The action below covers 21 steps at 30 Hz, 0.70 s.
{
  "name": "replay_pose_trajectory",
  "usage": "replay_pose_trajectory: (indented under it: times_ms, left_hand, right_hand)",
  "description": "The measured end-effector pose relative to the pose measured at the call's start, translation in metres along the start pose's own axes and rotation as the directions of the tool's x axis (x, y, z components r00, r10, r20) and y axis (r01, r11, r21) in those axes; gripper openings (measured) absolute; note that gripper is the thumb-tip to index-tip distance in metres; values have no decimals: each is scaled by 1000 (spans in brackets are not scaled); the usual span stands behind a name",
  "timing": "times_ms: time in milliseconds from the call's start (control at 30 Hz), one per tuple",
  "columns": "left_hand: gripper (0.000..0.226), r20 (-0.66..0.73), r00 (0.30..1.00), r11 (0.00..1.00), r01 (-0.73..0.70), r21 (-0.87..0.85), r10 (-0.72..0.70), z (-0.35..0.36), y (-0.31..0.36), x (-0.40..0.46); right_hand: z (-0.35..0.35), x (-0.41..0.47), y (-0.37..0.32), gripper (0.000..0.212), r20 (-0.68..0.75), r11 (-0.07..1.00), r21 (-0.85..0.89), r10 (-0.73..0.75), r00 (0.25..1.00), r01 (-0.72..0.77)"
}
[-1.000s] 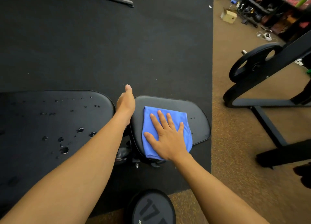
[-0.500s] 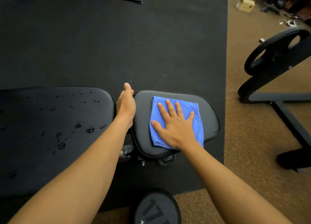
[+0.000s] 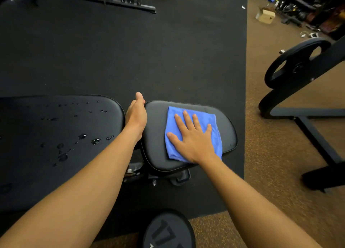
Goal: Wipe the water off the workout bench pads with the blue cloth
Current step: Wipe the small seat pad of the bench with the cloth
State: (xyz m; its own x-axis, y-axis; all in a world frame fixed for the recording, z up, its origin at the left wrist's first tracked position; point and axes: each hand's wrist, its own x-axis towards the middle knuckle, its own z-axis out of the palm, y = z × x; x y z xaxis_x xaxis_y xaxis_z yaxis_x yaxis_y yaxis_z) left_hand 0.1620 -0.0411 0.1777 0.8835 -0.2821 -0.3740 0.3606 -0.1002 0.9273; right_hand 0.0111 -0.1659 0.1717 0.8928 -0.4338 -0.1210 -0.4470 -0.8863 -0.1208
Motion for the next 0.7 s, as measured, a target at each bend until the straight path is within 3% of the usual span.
replay_pose_trajectory:
  times_ms: [200, 367, 700]
  left_hand:
    - [50, -42, 999, 1000, -14, 11, 15, 6, -1, 2]
    - [58, -63, 998, 1000, -14, -25, 12, 5, -9, 11]
    - [49, -114, 992, 998, -50, 38, 54, 13, -9, 11]
  right_hand:
    - [9, -63, 18, 76, 13, 999, 43, -10, 1000, 9]
    - [-3, -2, 27, 74, -7, 1000, -6, -1, 1000, 1]
    - [-15, 84, 26, 70, -9, 995, 37, 97, 995, -96]
